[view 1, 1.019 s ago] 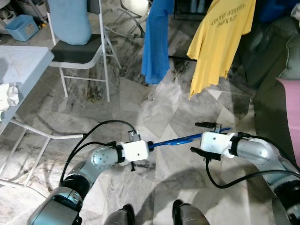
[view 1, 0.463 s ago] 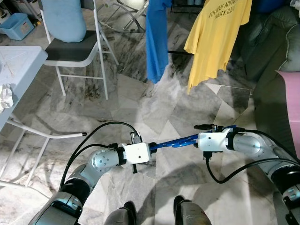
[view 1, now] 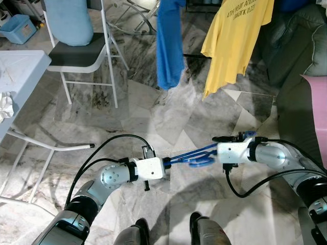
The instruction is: Hang hanger
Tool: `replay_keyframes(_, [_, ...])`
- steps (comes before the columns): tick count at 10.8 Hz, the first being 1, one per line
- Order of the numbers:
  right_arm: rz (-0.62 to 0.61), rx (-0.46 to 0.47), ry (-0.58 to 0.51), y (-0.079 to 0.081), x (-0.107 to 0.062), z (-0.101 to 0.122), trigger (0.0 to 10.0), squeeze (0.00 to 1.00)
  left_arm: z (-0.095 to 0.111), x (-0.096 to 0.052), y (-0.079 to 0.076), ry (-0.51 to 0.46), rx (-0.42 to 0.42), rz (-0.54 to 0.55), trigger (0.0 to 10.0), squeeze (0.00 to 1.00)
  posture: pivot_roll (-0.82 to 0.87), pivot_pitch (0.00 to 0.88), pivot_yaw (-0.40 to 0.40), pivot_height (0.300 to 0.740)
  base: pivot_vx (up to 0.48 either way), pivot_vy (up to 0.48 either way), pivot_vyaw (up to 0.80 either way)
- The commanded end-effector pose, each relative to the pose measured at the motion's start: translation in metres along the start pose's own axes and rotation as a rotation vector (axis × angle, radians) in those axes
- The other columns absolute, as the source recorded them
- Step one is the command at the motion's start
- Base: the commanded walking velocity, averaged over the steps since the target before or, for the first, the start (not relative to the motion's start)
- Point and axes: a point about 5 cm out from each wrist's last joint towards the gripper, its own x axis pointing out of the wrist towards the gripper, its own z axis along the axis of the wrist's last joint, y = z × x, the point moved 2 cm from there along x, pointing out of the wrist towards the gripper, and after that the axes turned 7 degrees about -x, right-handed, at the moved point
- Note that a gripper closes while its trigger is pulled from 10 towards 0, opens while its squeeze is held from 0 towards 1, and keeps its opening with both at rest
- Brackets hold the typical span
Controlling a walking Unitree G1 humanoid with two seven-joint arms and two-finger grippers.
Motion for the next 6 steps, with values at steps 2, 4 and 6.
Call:
replay_keyframes(2, [0.018, -0.018, -0.017, 0.0032, -0.0006, 0.0013, 0.0, 0.0, -0.0086, -0.0045, -0.0049, 0.034, -0.007, -0.017, 10.0, 0.0, -0.17, 0.275, 0.121, 0.74, 0.0, 0.0, 0.0])
replay_keyframes(4, [0.019, -0.015, -0.024, 0.0034, -0.0017, 0.0016, 0.0, 0.0, -0.0098, -0.0047, -0.0035, 0.043, -0.005, -0.011, 10.0, 0.0, -0.17, 0.273, 0.119, 0.74, 0.0, 0.0, 0.0])
replay_keyframes(6, [0.027, -0.006, -0.032, 0.0067, -0.0047, 0.0007, 0.0, 0.0, -0.0127, -0.0062, -0.0007, 0.06, 0.002, 0.012, 10.0, 0.0, -0.17, 0.272, 0.116, 0.74, 0.0, 0.0, 0.0])
